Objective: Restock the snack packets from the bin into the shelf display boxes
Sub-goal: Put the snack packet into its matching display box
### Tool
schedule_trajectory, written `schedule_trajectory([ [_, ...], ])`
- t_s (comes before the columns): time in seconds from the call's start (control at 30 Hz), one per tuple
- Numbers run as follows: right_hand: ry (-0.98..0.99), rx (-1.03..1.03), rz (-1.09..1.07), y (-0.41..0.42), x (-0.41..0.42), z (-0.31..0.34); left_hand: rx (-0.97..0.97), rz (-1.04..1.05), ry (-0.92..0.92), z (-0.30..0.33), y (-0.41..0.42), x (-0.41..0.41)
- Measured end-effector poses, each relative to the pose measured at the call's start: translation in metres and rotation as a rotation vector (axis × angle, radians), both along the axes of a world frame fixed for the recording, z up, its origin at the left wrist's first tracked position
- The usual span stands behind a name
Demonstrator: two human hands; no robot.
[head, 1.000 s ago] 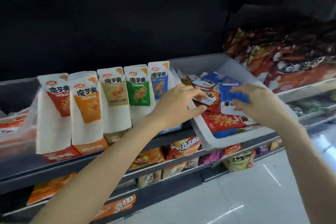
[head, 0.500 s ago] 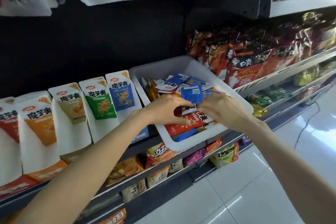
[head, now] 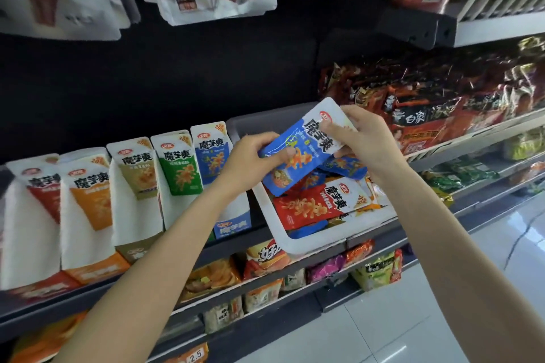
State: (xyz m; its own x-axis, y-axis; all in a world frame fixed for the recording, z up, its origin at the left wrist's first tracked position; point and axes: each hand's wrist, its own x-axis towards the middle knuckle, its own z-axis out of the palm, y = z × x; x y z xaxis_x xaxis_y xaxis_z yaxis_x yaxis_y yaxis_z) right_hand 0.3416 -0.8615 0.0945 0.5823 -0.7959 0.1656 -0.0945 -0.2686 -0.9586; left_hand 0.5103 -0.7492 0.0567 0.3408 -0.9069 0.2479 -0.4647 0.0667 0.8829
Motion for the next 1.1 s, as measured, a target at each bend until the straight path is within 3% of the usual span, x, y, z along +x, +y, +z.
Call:
schedule_trajectory([
  [0.1,0.078,-0.136,0.129,0.0,0.007,-0.001,-0.036,0.093,-0.133,-0.005,0.019,0.004],
  [0.3,-0.027,-0.55,0.131,0.02,0.049,-0.002,-0.173,0.441,-0.347,-0.021,0.061,0.021],
  [0.47,-0.05,-0.751,0.077,0.021,0.1,0.007,0.1,0.603,-0.304,-0.035,0.084,0.057],
  [0.7,0.359,-1.136,0.062,0.027,0.168,-0.007,0.369,0.534,-0.384,-0.053,0.075,0.075],
  [0.9,0.607,-1.037,0.317,0.014,0.2,-0.039,0.364,0.512,-0.354,-0.061,0.068,0.078],
  [1.1,0.427,-0.918,0.245,0.008,0.206,-0.049,0.329,0.519,-0.336,-0.063,0.069,0.075],
])
